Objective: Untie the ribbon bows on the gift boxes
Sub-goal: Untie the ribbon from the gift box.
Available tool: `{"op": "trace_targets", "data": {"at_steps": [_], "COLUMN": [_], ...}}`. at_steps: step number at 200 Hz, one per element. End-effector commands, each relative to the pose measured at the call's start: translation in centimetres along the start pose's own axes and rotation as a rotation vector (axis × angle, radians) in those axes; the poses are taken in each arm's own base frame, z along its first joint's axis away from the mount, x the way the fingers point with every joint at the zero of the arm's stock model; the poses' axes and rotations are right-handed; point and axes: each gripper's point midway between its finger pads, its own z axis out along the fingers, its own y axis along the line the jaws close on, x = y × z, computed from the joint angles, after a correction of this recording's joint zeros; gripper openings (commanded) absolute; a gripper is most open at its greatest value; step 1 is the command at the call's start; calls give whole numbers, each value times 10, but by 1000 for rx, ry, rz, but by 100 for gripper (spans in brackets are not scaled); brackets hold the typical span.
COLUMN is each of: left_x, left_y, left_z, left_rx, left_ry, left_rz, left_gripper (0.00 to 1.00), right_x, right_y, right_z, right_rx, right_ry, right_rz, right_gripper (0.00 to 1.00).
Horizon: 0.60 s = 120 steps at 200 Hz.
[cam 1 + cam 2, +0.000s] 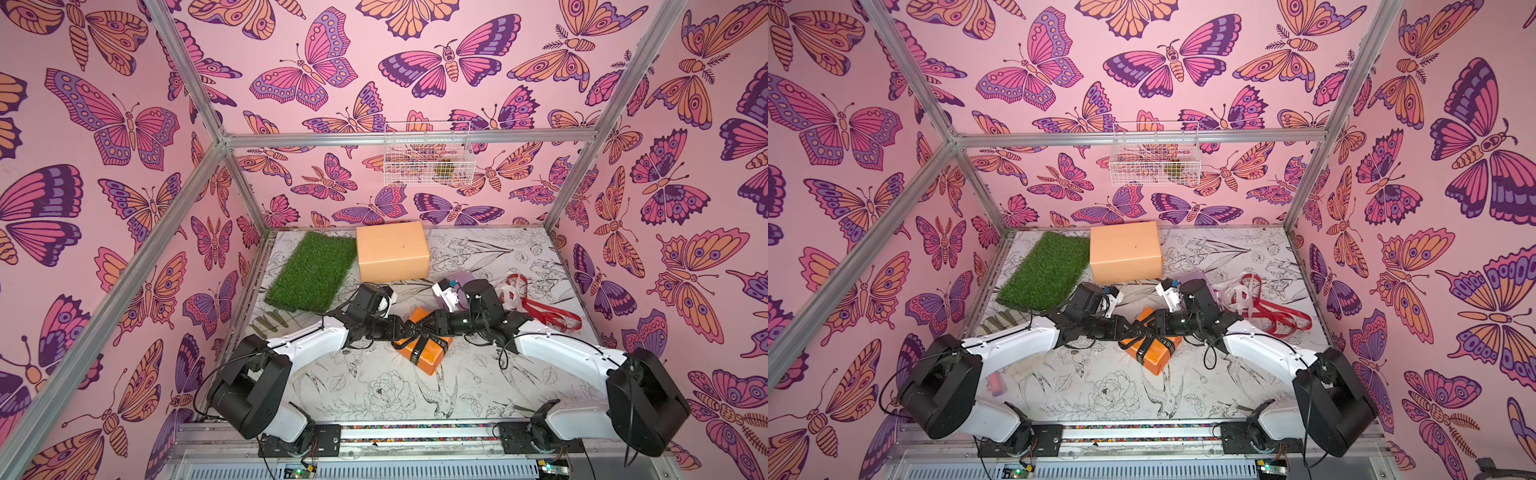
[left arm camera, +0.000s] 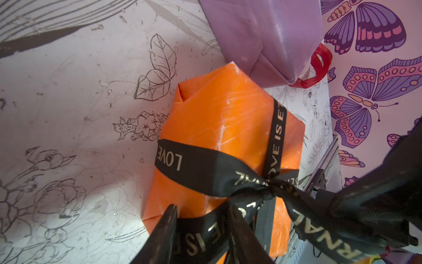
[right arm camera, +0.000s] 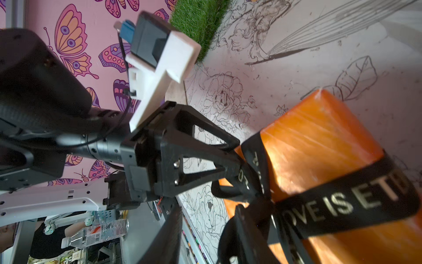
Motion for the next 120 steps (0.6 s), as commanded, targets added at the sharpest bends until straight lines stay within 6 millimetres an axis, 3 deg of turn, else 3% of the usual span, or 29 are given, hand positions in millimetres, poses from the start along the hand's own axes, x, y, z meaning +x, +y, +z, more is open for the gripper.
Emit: {"op": "trace_targets", "data": {"at_steps": [1,40,64,83,120], "left_x": [-1,-5,-5,-3,-4], "left_y": [0,-4,-4,-3,-4], "left_z": [-2,-1,-2,-2,-1], "left_rx": [-11,1,0,-4,2], "left_ry": [3,3,1,1,7], "left_rz": [7,12,8,6,3], "left_gripper": [39,39,39,39,38], "right_x": [18,26,29,33,34], "right_y": [-3,-20,-29,-43,-52], "right_z": [-8,-4,-8,-17,-46], "right_rx": [13,61,114,204,343], "right_ry": [35,46,44,31,8], "right_rz": [8,35,39,26,-53], "right_gripper": [38,36,41,54,55]}}
